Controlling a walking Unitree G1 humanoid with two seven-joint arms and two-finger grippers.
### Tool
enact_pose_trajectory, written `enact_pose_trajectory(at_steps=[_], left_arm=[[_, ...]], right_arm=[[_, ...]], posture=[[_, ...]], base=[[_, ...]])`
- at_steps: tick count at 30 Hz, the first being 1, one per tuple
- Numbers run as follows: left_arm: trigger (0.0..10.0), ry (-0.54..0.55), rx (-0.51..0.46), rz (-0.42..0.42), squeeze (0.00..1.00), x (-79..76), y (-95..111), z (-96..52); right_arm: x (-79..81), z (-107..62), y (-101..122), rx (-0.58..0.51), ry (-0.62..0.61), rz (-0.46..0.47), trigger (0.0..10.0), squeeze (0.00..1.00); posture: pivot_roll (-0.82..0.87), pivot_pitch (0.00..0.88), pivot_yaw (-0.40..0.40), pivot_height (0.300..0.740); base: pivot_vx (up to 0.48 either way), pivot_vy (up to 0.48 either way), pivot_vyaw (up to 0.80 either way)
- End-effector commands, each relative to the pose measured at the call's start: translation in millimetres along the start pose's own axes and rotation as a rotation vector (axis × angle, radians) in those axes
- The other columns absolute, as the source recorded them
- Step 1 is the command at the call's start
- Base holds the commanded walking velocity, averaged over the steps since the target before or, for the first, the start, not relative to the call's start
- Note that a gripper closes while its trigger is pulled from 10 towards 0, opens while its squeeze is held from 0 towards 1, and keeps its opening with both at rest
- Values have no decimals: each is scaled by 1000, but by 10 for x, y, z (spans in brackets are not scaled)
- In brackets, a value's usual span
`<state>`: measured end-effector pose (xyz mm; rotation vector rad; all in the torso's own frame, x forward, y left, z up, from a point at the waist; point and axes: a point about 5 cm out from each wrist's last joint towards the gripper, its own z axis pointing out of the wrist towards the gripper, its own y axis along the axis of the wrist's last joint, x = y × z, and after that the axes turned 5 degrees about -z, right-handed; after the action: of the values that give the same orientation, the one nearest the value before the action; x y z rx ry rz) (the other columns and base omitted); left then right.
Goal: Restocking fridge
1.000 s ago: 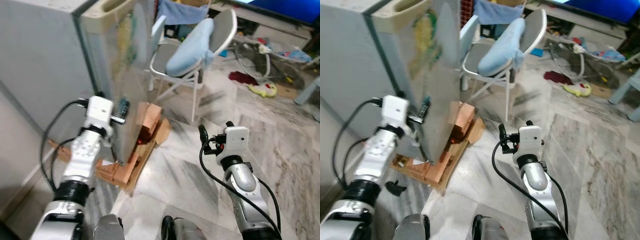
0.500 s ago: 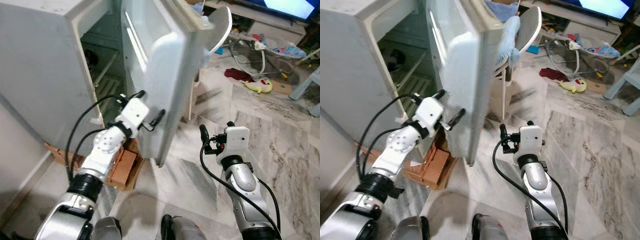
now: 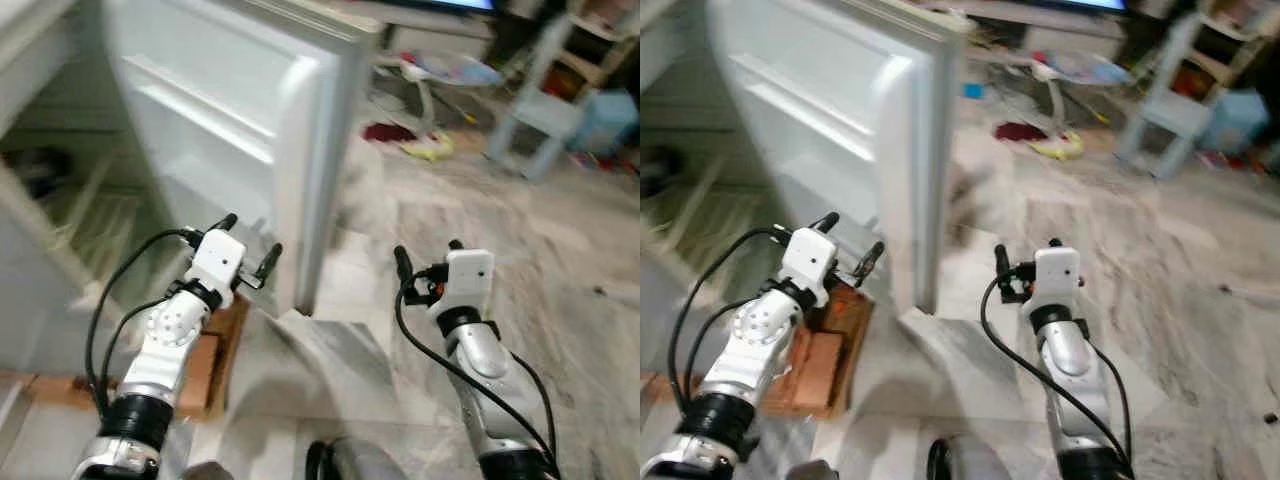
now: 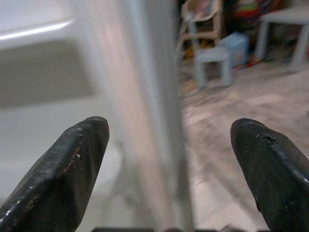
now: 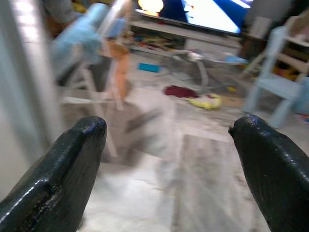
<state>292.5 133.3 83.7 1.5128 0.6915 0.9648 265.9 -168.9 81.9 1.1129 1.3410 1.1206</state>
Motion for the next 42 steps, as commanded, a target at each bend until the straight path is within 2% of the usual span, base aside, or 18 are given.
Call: enact_pose_trajectory(at_steps=[1,9,16,21,28,29,34,35,39,42], left_arm=[[10000,55,11,25,0,121,-10,-80],[10000,159,15,25,0,251,13,-49],[10000,152,0,51,0,224,87,136],[10000,170,-5,60,0,271,115,155],[10000,223,54,79,0,415,-38,-102],[10000,244,69,72,0,452,-80,-202],[10000,336,107,26,0,533,-156,-408],[10000,370,111,25,0,552,-150,-480],[10000,402,90,13,0,543,-84,-554],[10000,446,110,39,0,564,-38,-631]], right_arm=[[41,18,42,-19,12,11,10000,0],[38,21,41,-22,13,15,10000,0],[56,46,52,-30,21,12,10000,0],[51,35,55,-33,13,12,10000,0],[42,24,47,-31,5,15,10000,0],[42,19,44,-31,6,15,10000,0],[31,35,37,-28,7,14,10000,0],[27,53,47,-32,4,9,10000,0],[3,86,72,-41,-4,1,10000,0],[5,97,107,-51,1,-11,10000,0]], posture=[[16,87,-92,740],[17,87,-94,740],[17,87,-99,740],[6,86,-90,740],[10,91,-87,740],[14,91,-87,740],[37,100,-85,740],[45,105,-83,740],[63,127,-77,740],[87,149,-63,740]], base=[[439,0,-788],[451,0,-248],[455,0,0],[458,0,0],[458,0,0],[458,0,0],[434,0,0],[0,0,0],[0,0,0],[0,0,-267]])
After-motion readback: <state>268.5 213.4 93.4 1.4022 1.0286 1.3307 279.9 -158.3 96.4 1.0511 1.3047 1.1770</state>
